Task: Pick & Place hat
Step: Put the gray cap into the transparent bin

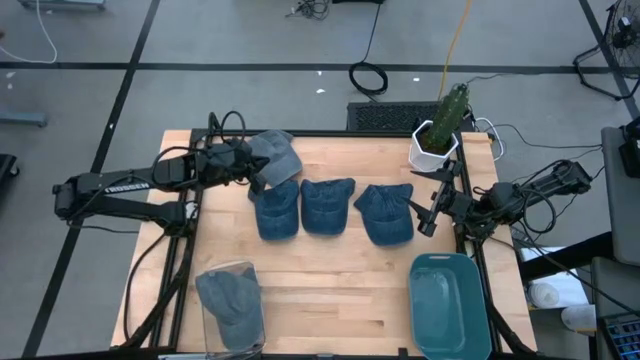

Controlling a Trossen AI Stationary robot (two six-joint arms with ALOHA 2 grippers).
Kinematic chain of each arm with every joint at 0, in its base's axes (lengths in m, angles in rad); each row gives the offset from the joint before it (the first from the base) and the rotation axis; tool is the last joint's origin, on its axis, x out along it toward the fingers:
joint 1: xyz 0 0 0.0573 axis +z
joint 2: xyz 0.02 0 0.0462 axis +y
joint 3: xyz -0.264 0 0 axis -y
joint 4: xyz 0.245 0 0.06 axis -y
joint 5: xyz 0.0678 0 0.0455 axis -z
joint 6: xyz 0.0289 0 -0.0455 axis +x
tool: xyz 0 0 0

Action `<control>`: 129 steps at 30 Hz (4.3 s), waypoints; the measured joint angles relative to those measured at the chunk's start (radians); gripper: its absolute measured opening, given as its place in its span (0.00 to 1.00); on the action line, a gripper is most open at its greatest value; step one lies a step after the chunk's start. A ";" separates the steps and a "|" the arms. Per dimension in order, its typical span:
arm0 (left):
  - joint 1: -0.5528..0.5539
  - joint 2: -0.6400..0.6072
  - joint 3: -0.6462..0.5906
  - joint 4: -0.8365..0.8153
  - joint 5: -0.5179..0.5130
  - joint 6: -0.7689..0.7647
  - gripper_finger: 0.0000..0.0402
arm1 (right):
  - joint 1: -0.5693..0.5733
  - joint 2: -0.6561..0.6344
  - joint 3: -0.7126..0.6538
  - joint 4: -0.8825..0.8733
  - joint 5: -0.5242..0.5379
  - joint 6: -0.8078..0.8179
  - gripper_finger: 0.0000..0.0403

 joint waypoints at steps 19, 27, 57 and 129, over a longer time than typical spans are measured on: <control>0.002 0.002 0.000 0.018 0.000 -0.007 0.06 | 0.000 0.000 0.000 0.000 0.000 0.000 0.69; 0.002 0.042 0.000 0.046 0.000 0.003 0.06 | 0.000 0.000 0.000 0.000 0.000 0.000 0.69; 0.469 0.569 0.491 -0.463 0.303 0.161 0.58 | 0.000 0.000 0.000 0.000 0.000 0.000 0.69; 0.505 1.117 0.838 -0.861 0.272 0.384 0.42 | 0.000 0.000 0.000 0.000 0.000 0.000 0.69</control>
